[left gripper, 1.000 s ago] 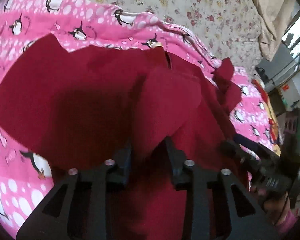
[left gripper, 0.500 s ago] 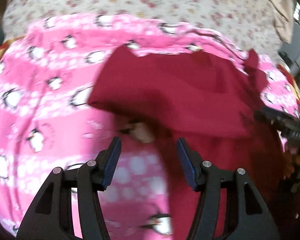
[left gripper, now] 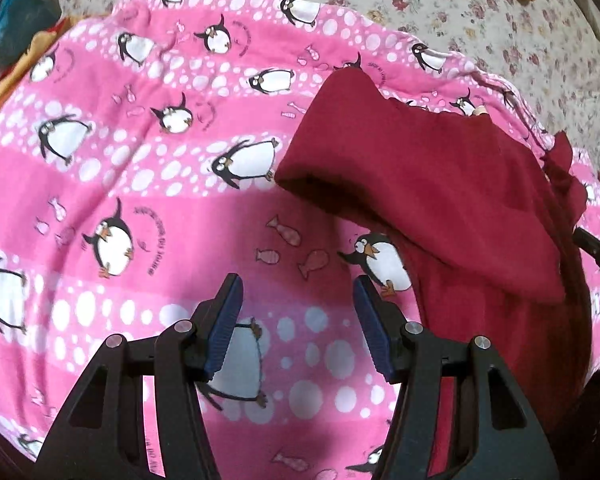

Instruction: Fold small clothes

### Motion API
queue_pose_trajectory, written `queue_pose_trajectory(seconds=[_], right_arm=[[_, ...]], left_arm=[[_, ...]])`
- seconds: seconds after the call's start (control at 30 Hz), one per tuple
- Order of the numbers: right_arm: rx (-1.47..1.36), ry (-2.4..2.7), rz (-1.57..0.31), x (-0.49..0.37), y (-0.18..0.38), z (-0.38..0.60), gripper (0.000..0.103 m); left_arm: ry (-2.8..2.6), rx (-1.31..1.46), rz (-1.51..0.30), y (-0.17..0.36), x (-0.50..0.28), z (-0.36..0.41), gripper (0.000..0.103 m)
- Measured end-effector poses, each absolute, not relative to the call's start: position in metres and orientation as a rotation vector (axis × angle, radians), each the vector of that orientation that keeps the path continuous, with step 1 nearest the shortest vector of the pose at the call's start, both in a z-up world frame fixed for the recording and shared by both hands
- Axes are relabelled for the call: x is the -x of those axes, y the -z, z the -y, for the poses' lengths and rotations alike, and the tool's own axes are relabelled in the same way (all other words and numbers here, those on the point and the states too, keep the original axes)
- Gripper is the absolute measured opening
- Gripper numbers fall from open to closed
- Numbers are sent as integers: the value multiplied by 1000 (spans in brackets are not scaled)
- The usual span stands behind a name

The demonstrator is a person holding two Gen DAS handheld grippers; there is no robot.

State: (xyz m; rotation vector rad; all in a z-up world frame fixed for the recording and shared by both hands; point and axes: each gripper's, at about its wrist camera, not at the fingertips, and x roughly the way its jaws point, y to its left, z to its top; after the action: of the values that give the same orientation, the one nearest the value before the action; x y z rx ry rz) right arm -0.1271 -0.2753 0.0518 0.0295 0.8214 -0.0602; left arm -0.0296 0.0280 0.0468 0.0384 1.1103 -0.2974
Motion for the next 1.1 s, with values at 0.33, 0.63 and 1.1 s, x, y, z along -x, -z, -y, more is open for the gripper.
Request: queue_pose_trajectory(seconds=[0.33,0.63,1.1], right_arm=[[-149,-71,-876,114,-38,267,49],[-23,-76,-910,105,-15,253,22],[176,354,-705,84,-106,341,6]], left_arm=[[309,-67,-1112,-48,32,-15,57],[298,-39,-1122,-46,32,-23,57],[290,-43,-1118,-45,24,-8,57]])
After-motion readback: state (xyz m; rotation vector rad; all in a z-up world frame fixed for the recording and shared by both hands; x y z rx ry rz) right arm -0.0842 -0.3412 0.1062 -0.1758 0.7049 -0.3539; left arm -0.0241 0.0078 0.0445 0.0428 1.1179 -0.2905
